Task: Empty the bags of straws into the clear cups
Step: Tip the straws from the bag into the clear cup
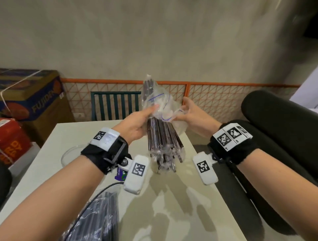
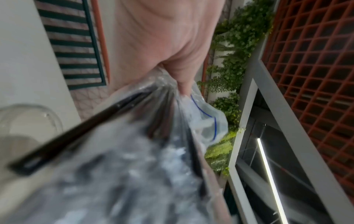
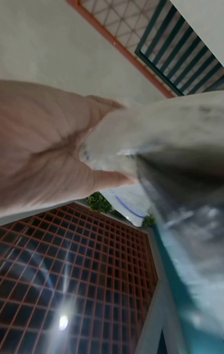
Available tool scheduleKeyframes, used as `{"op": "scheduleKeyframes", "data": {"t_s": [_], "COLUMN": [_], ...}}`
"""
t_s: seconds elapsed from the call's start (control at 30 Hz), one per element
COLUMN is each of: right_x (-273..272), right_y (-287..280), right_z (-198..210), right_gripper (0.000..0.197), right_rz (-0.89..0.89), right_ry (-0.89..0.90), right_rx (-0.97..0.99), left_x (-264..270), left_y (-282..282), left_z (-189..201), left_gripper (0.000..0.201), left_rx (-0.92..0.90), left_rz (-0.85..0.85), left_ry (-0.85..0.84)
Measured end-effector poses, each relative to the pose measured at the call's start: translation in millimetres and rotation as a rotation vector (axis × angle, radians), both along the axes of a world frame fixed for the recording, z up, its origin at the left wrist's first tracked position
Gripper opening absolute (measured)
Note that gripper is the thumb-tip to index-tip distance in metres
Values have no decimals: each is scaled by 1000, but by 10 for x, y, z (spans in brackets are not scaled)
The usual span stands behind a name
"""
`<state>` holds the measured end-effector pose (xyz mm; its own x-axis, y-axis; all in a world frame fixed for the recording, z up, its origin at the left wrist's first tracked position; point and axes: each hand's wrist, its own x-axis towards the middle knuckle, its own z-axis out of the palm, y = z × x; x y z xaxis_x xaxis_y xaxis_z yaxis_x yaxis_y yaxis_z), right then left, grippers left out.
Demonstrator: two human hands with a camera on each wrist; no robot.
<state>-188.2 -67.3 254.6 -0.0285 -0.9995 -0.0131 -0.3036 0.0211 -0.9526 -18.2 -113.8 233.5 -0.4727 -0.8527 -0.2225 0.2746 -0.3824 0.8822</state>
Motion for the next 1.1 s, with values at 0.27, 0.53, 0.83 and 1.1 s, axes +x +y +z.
{"op": "scheduleKeyframes", "data": {"t_s": [0.27, 0.53, 0.83, 1.1], "right_x": [-129, -281, -377, -441], "right_y": [-432, -828, -881, -907], "right_z": [-26, -427, -817, -895], "right_gripper": [49, 40, 49, 60], "right_rz": [241, 15, 54, 51], "right_ry": [120, 183, 129, 138], "right_rx": [-18, -79, -14, -92], "left_x": [-279, -579, -653, -615], "left_y": [-508, -880, -847, -908], "left_z": [-3, -366, -744, -753], "left_gripper": [69, 70, 80, 75], "left_rx": [-463, -504, -403, -427], "left_rz": [-94, -18, 43, 54], "left_ry": [-82, -149, -141, -123]}}
